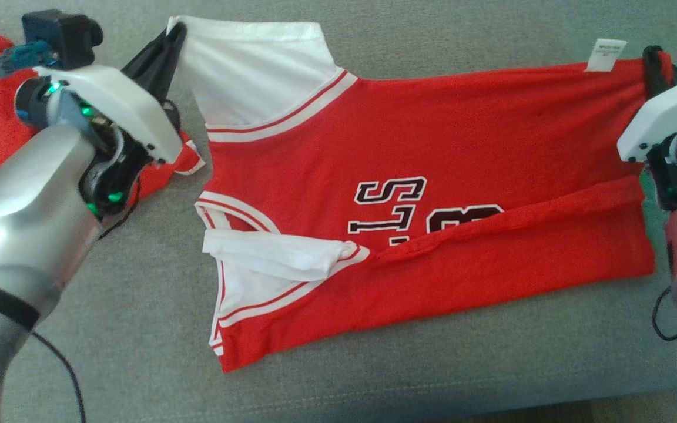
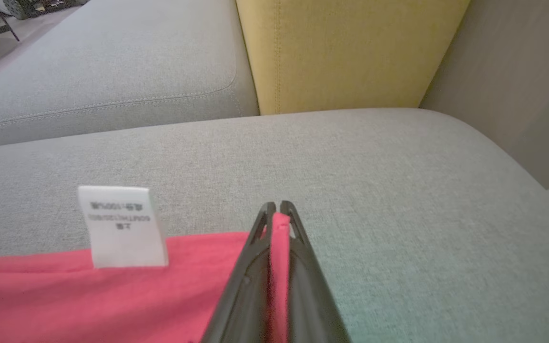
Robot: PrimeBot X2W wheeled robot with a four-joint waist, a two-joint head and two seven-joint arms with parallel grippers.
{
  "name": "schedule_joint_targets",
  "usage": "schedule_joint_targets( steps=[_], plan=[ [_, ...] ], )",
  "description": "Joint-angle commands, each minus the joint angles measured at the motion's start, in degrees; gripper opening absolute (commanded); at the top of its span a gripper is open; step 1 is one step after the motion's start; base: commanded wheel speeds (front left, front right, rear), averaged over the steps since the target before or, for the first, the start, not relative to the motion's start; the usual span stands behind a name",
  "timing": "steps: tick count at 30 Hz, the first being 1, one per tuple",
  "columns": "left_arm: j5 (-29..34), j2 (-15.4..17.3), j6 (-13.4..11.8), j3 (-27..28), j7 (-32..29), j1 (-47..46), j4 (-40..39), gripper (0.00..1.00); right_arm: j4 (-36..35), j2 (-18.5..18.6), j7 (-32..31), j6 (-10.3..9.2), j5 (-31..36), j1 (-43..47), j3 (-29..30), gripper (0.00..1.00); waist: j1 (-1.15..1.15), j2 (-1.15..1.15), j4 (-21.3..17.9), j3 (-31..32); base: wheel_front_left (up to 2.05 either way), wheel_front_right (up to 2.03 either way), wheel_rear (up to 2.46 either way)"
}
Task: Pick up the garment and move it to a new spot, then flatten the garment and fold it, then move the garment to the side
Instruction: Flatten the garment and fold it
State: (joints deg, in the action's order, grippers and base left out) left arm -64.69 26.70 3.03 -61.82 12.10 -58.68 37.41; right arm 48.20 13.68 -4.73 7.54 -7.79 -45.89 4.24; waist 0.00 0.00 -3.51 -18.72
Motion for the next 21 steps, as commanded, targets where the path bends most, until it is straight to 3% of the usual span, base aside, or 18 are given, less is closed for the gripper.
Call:
schedule_joint_targets(
  steps=[1,5,10,17,21],
  plan=[
    [0.1,1.0,0.2,3.2,1.2,-4.1,0.6,0.00,-0.7,0.7,1.8,-0.05,0.8,-2.5,-0.9,0.00,0.00,0.00,0.4,0.0,0.00,0.00,0.00],
    [1.4,-0.2,1.5,2.5,1.9,-3.5,2.2,0.00,0.8,0.4,4.6,-0.05,0.4,-2.2,-2.3,0.00,0.00,0.00,0.8,0.8,0.00,0.00,0.00],
    [3.6,0.5,2.2,0.9,2.4,-1.6,2.2,0.00,1.2,0.9,6.4,-0.05,-1.0,-0.1,-4.7,0.00,0.00,0.00,1.1,2.6,0.00,0.00,0.00],
    [4.1,4.3,2.9,-2.2,1.0,4.7,-2.5,0.00,-1.7,3.8,3.8,-0.05,-7.4,6.4,-9.5,0.00,0.00,0.00,1.6,6.7,0.00,0.00,0.00],
    [3.5,7.4,1.7,-2.9,0.0,8.2,-7.6,0.00,-5.3,7.1,1.1,-0.05,-11.4,11.4,-11.8,0.00,0.00,0.00,2.1,8.9,0.00,0.00,0.00]
  ],
)
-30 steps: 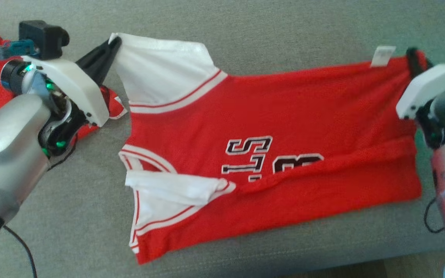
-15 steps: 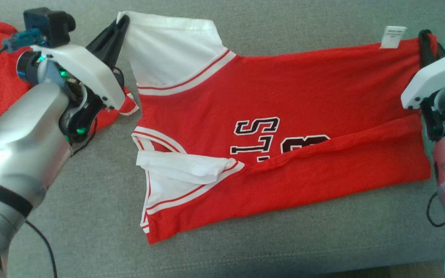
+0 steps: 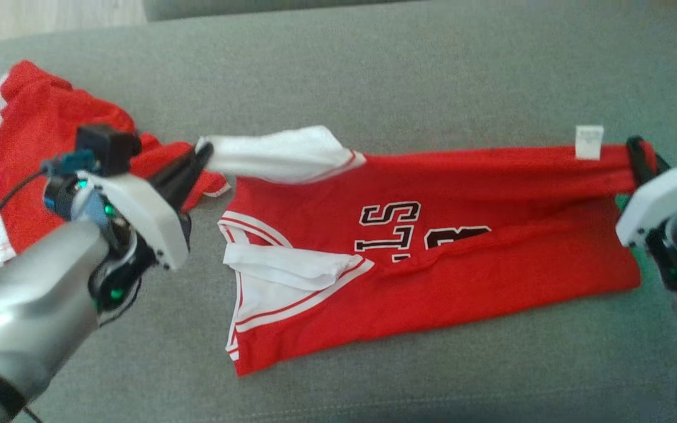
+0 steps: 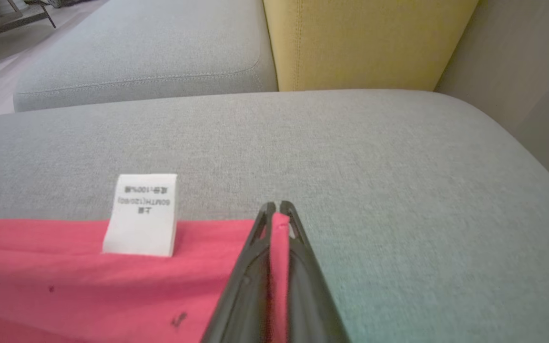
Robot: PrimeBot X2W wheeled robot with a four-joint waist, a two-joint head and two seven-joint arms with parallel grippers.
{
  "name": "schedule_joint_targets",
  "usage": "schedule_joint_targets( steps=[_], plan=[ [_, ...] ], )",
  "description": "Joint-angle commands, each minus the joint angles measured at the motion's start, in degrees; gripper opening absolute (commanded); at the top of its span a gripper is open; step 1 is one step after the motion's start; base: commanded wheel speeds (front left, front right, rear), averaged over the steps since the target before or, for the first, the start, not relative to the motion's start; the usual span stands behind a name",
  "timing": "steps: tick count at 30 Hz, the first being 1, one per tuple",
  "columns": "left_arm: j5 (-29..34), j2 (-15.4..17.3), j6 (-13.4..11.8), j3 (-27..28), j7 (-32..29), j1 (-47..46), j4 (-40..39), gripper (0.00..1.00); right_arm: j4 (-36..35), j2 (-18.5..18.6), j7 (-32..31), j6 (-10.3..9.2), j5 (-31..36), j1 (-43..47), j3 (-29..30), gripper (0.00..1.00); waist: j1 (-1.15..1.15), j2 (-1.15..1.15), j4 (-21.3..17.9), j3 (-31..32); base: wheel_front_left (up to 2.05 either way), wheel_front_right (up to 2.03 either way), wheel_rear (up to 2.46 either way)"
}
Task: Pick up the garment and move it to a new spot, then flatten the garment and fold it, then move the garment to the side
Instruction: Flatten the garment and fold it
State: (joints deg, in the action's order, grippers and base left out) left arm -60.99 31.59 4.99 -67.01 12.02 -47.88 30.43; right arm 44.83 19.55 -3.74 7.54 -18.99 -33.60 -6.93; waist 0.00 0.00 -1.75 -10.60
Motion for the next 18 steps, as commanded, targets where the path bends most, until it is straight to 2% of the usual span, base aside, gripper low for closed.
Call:
schedule_joint_targets(
  steps=[1,11,18],
  plan=[
    [-0.4,3.3,-0.6,2.1,-0.3,-1.7,-2.3,0.00,-2.9,1.9,-0.7,-0.05,-1.2,0.3,-1.1,0.00,0.00,0.00,0.5,1.4,0.00,0.00,0.00],
    [-2.2,11.7,-3.7,-2.4,-8.0,6.9,-23.8,0.00,-12.4,8.3,-9.7,-0.05,-7.6,11.5,-3.2,0.00,0.00,0.00,1.9,5.0,0.00,0.00,0.00],
    [-3.1,14.9,-4.6,-4.2,-12.6,10.6,-32.2,0.00,-17.6,10.6,-16.8,-0.05,-9.3,17.1,-2.7,0.00,0.00,0.00,2.0,6.2,0.00,0.00,0.00]
  ],
)
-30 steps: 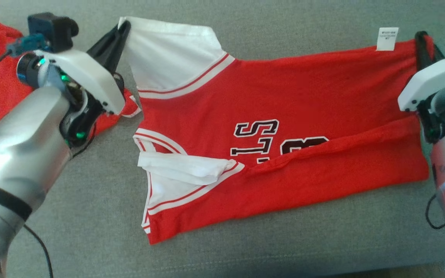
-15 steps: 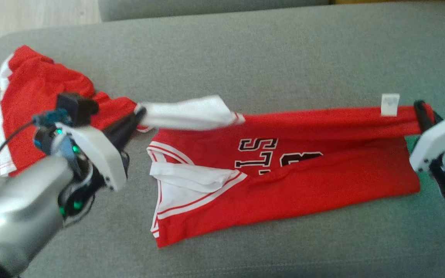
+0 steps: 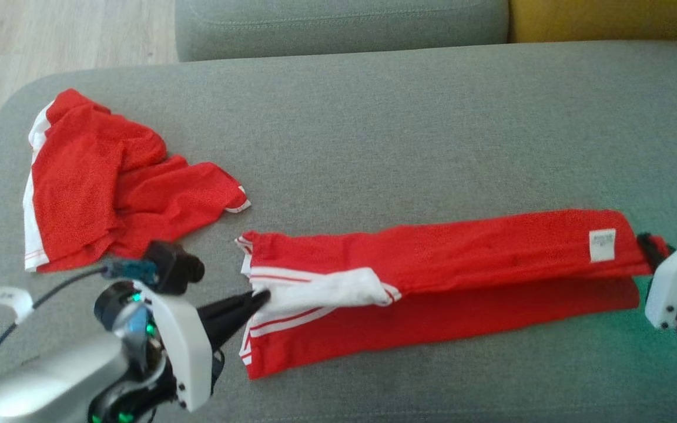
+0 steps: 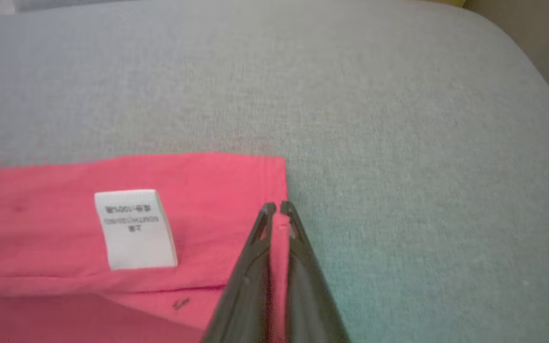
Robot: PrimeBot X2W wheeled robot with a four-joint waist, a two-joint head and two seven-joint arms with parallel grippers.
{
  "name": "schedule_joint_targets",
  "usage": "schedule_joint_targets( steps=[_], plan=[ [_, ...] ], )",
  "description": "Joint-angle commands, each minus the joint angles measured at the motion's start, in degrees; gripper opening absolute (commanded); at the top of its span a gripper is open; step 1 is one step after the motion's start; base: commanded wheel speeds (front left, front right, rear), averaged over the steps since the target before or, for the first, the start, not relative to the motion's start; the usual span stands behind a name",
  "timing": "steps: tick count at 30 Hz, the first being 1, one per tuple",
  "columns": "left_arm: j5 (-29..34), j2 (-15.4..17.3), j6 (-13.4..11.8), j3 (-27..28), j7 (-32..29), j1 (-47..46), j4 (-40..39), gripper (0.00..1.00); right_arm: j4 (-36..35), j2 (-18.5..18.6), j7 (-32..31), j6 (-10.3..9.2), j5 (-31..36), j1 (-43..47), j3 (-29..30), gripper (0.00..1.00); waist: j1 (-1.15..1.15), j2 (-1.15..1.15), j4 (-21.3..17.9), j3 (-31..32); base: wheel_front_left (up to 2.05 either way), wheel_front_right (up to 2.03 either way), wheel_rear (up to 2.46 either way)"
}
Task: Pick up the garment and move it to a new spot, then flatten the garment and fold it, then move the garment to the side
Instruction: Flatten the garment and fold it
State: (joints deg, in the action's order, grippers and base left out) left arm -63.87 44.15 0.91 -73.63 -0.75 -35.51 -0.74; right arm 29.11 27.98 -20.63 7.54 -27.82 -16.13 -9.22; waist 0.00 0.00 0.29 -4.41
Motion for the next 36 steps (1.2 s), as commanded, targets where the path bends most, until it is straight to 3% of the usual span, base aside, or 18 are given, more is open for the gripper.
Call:
schedule_joint_targets(
  steps=[1,7,8,9,10,15,20,25,28,31,32,36],
  plan=[
    [0.0,2.4,-0.7,2.3,0.0,-1.4,-1.5,0.00,-2.7,2.3,-1.0,-0.05,-0.6,0.4,-0.4,0.00,0.00,0.00,-0.1,0.1,0.00,0.00,0.00],
    [1.3,1.4,-1.7,1.6,-0.2,0.8,-1.3,0.00,-7.1,2.7,-6.0,-0.05,-0.2,3.7,0.7,0.00,0.00,0.00,-0.9,0.2,0.00,0.00,0.00],
    [1.6,1.2,-1.9,1.5,-0.1,1.1,-1.0,0.09,-7.5,2.7,-6.2,-0.05,0.4,4.0,0.8,0.22,0.00,0.00,-1.0,0.1,0.00,0.00,0.00],
    [1.9,1.0,-2.3,1.5,0.3,1.4,-0.5,0.50,-7.9,2.5,-6.4,-0.05,0.7,4.3,1.0,0.98,0.00,0.00,-1.1,0.1,0.00,0.00,0.00],
    [2.1,0.8,-2.5,1.5,0.6,1.7,0.0,1.00,-8.2,2.2,-6.7,-0.05,0.9,4.6,1.3,1.00,0.00,0.00,-1.3,0.1,0.00,0.00,0.00],
    [1.7,-0.1,-3.2,1.9,2.0,2.7,1.4,1.00,-9.1,0.6,-6.9,-0.05,2.1,5.4,3.7,1.00,0.00,0.00,-1.6,0.5,0.00,0.00,0.00],
    [-0.3,-1.7,-6.4,5.7,7.5,3.9,3.9,1.00,-11.0,-3.0,-2.7,-0.05,4.5,6.1,7.5,1.00,0.00,0.00,-1.5,1.8,0.00,0.00,0.00],
    [-4.0,-5.1,-10.8,14.5,15.0,6.5,7.0,1.00,-14.5,-8.8,4.6,-0.05,5.7,7.1,10.8,1.00,0.00,0.00,-1.3,3.5,0.00,0.00,0.00],
    [-3.9,-8.9,-12.0,24.5,15.7,9.7,7.6,1.00,-16.6,-12.5,9.4,-0.05,6.6,8.3,12.3,1.00,0.00,0.00,-1.0,4.4,0.00,0.00,0.00],
    [1.3,-14.5,-11.2,36.6,15.7,15.5,6.8,1.00,-18.4,-15.4,14.1,-0.05,7.8,9.9,12.7,1.00,0.00,0.00,-0.6,4.9,0.00,0.00,0.00],
    [5.9,-18.3,-9.9,42.9,15.7,19.7,6.3,1.00,-18.8,-16.8,17.1,-0.05,8.5,11.0,12.8,1.00,0.00,0.00,-0.4,5.2,0.00,0.00,0.00],
    [8.8,-26.9,-4.9,51.7,15.7,27.6,7.4,1.00,-18.2,-19.7,22.2,-0.05,9.3,13.1,13.9,1.00,0.00,0.00,0.0,5.6,0.00,0.00,0.00]
  ],
)
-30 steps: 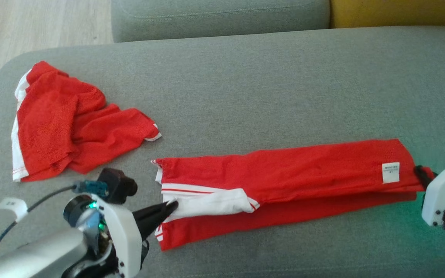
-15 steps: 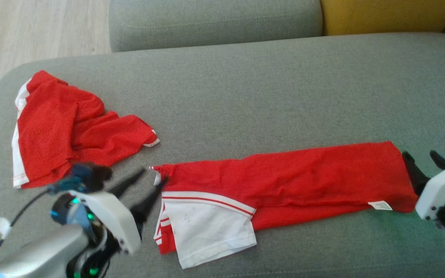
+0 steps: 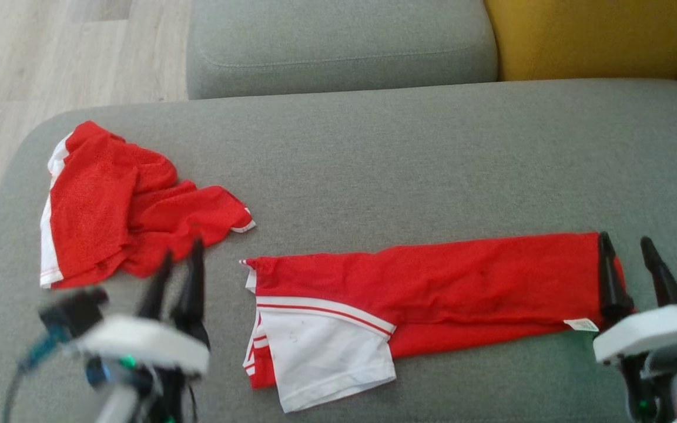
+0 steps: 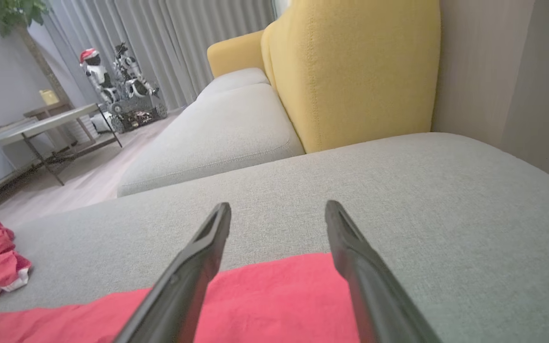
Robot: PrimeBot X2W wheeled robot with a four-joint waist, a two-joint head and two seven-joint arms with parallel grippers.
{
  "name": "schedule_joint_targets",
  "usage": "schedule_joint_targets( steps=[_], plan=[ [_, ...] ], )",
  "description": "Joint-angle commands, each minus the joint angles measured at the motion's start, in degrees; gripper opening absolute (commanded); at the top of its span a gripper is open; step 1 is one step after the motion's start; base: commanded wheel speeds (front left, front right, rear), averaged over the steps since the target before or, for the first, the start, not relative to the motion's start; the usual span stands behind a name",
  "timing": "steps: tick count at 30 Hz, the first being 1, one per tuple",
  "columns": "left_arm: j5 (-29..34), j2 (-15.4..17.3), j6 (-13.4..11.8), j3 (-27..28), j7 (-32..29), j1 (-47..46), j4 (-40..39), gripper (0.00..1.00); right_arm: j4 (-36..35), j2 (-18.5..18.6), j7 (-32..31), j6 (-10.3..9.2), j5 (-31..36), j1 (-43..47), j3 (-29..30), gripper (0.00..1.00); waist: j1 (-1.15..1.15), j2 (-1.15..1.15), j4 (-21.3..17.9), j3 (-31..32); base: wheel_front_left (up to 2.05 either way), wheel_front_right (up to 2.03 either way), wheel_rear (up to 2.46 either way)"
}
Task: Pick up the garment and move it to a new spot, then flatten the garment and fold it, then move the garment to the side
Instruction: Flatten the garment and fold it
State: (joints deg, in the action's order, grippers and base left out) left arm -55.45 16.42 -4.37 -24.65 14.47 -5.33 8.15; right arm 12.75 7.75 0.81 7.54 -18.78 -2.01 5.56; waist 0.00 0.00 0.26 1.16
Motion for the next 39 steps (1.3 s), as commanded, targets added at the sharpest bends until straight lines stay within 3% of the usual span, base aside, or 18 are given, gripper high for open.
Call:
schedule_joint_targets(
  steps=[1,8,12,26,39],
  plan=[
    [1.8,-0.6,1.7,4.1,0.5,-1.3,-1.0,1.00,-1.4,0.2,1.8,-0.05,0.7,-0.6,-0.7,1.00,0.00,0.00,0.1,0.1,0.00,0.00,0.00],
    [12.9,-8.6,7.5,11.8,0.5,4.0,3.4,1.00,2.7,-1.5,5.7,-0.05,3.5,0.4,-0.5,1.00,0.00,0.00,0.5,0.0,0.00,0.00,0.00],
    [16.0,-10.7,9.4,13.7,0.5,4.2,5.5,1.00,5.1,-2.0,5.0,-0.05,4.7,-0.9,1.6,1.00,0.00,0.00,0.8,-0.4,0.00,0.00,0.00],
    [19.7,-12.5,11.6,14.3,0.5,1.4,8.6,1.00,19.1,-4.5,-3.8,-0.05,9.7,-11.4,15.3,1.00,0.00,0.00,1.0,-5.3,0.00,0.00,0.00],
    [19.8,-12.0,11.8,14.3,0.5,-1.8,8.3,1.00,26.6,-4.8,-10.4,-0.05,13.9,-19.0,16.4,1.00,0.00,0.00,0.8,-10.5,0.00,0.00,0.00]
  ],
)
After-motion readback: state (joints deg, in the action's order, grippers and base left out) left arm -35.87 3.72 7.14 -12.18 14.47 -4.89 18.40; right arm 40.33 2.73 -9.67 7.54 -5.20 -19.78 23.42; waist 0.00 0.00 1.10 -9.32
